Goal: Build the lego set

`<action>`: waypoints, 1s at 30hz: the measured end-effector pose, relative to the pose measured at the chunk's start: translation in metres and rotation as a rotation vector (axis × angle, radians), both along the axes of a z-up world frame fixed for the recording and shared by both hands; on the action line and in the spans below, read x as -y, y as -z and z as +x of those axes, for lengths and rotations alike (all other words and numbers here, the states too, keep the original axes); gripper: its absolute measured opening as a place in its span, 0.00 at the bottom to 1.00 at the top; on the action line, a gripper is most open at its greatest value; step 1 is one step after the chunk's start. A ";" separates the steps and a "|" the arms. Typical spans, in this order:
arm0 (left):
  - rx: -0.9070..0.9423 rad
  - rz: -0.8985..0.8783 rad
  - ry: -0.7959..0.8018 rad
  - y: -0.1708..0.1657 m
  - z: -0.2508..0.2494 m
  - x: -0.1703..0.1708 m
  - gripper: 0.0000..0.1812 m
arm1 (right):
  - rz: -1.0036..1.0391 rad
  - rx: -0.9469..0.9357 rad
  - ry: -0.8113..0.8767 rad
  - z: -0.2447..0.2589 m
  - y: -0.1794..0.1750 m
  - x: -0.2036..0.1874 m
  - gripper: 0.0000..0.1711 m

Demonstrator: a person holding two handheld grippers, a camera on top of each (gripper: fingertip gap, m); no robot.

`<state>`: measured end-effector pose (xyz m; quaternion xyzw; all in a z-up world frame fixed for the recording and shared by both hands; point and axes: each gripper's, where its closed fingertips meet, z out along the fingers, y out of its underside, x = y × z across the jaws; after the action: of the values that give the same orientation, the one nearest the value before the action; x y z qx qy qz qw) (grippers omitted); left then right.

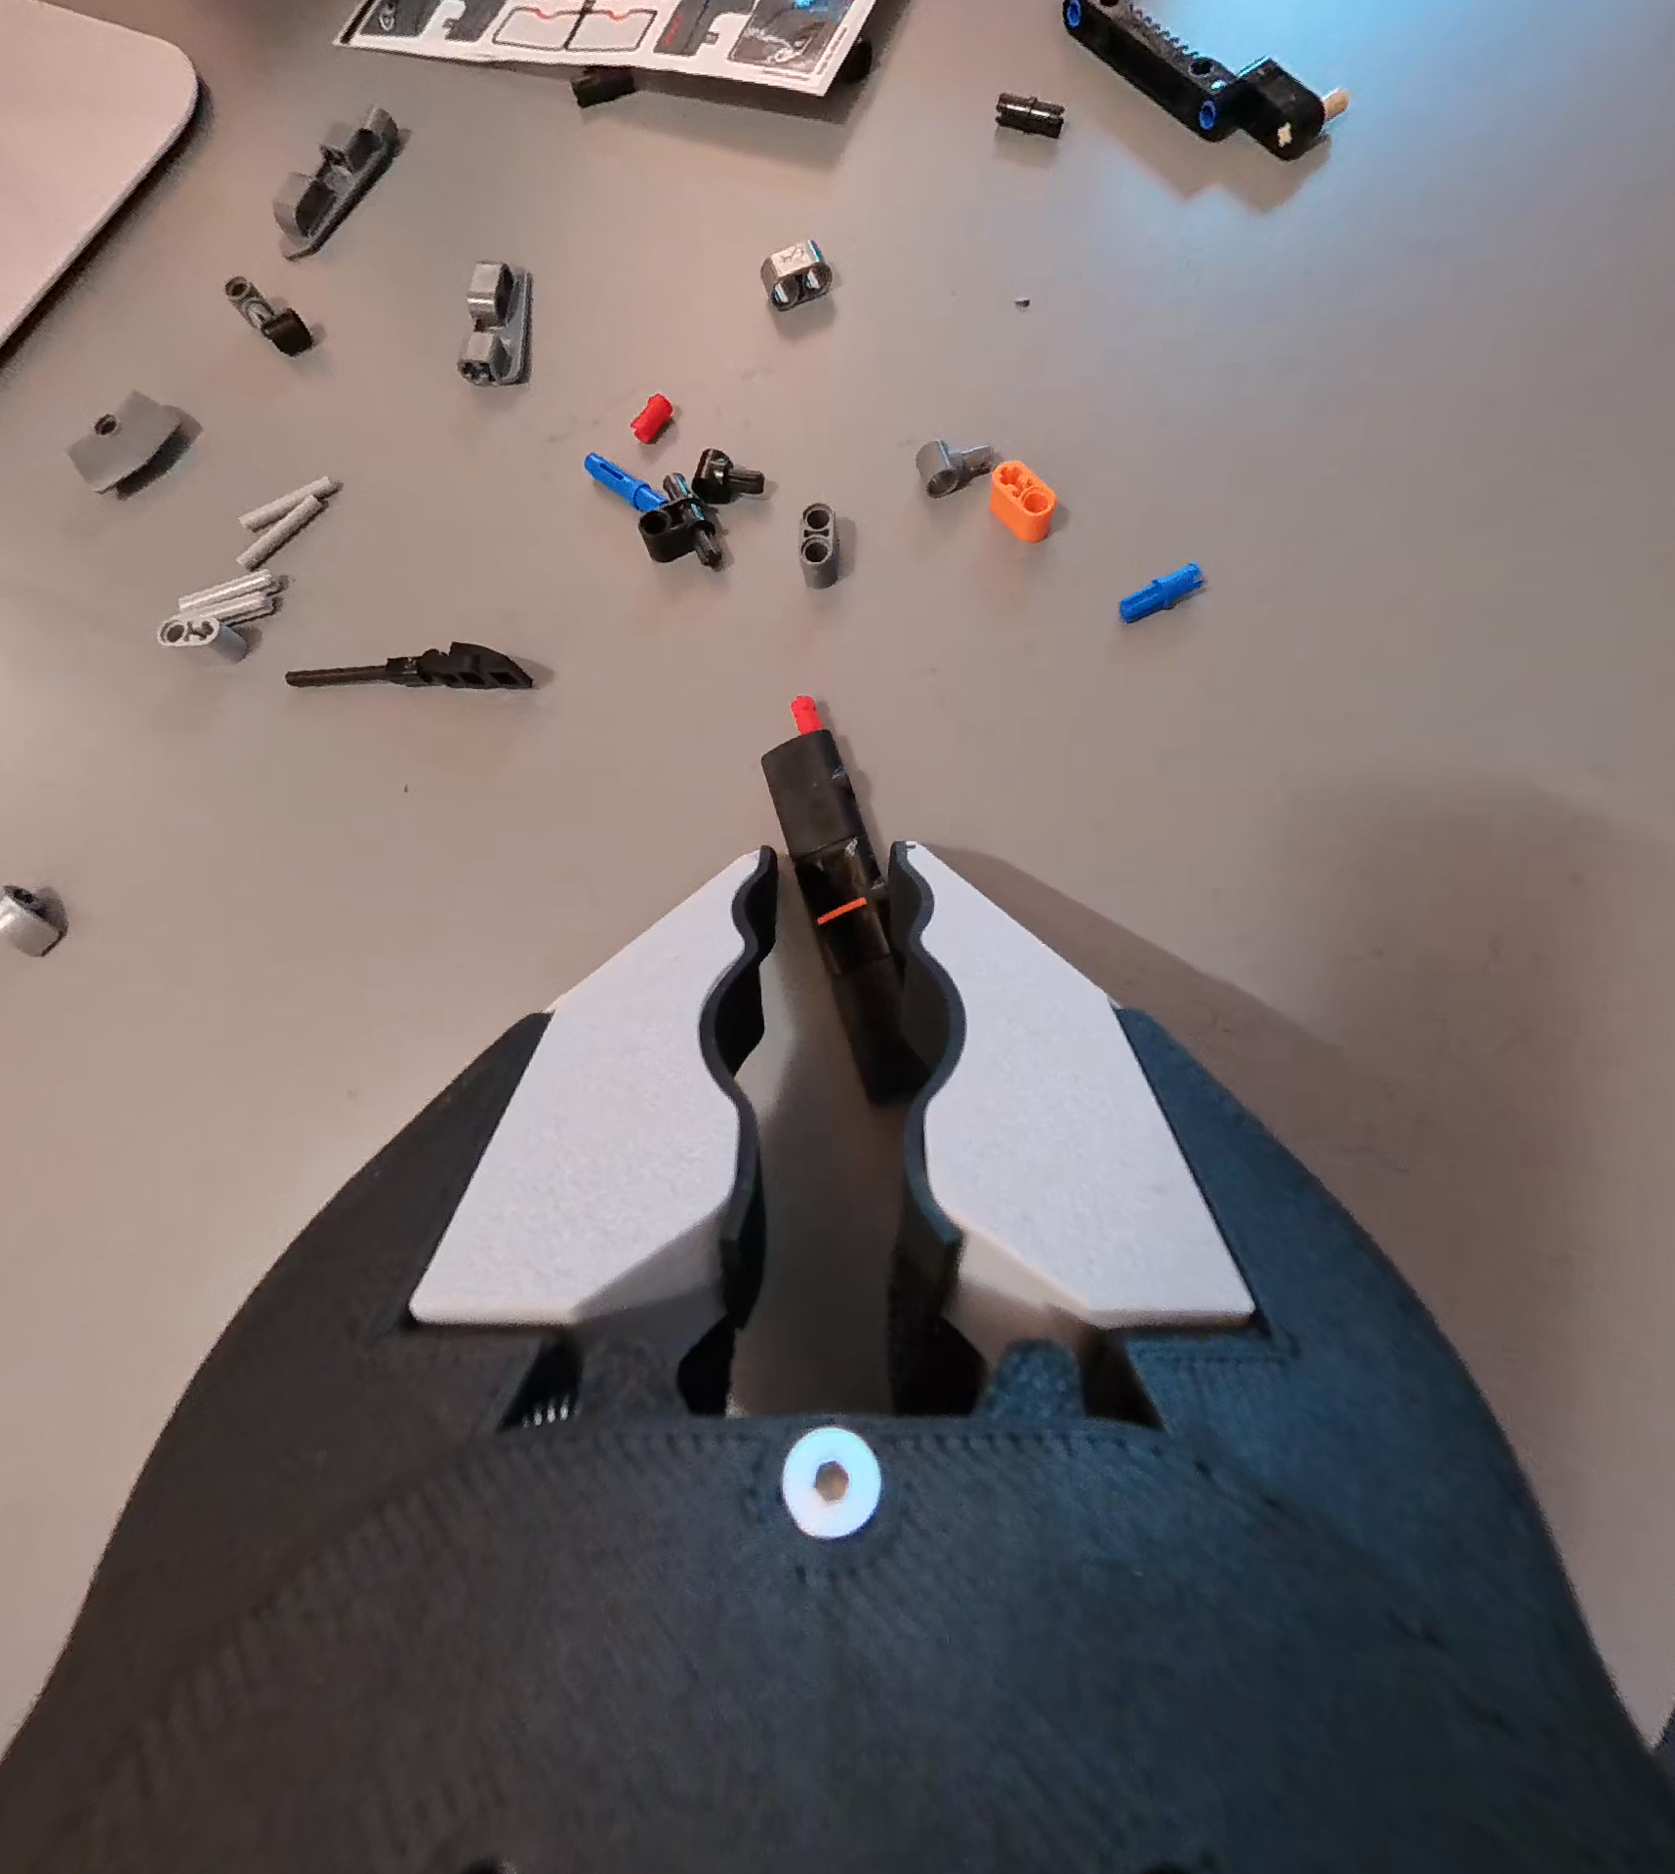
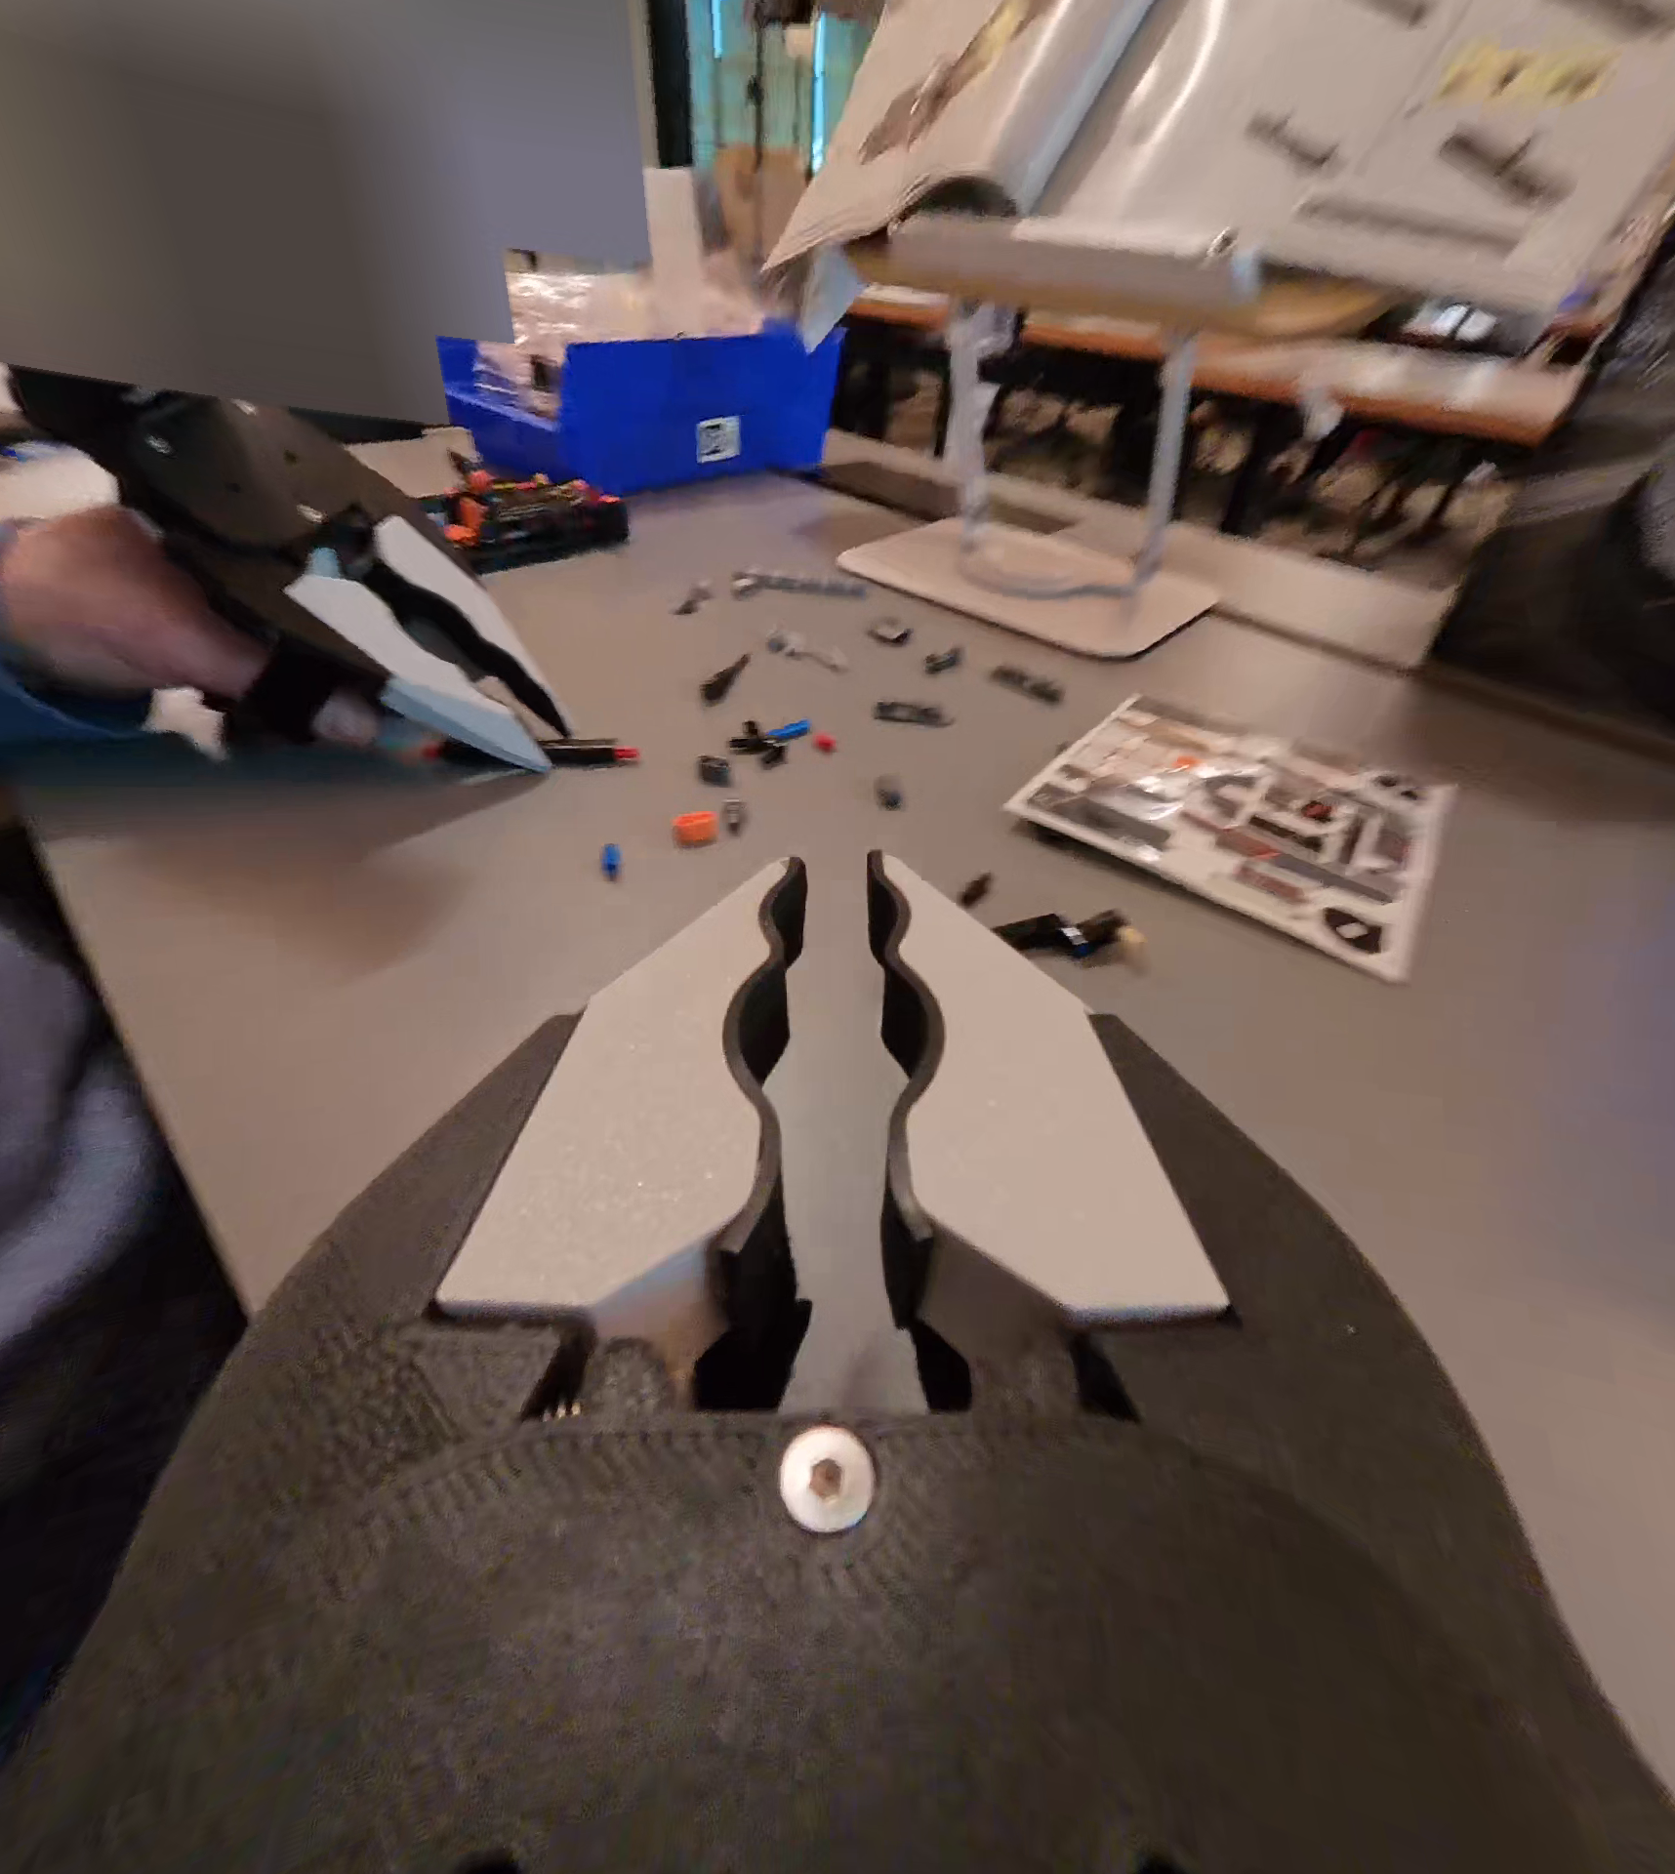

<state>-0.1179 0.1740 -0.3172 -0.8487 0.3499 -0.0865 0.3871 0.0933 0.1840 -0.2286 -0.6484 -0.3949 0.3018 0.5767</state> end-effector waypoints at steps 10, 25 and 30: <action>0.031 -0.027 -0.020 0.000 -0.001 -0.003 0.14 | 0.195 0.077 0.068 0.002 -0.001 -0.005 0.03; -0.016 0.022 -0.011 0.000 0.001 -0.003 0.13 | 0.193 0.096 0.068 0.000 0.001 -0.006 0.05; -0.032 0.036 -0.005 0.000 0.004 -0.004 0.10 | 0.166 0.083 0.050 0.000 0.001 -0.007 0.06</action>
<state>-0.1142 0.1779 -0.3169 -0.8438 0.3556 -0.0656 0.3966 0.0936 0.1905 -0.2300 -0.6199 -0.4260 0.2265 0.6188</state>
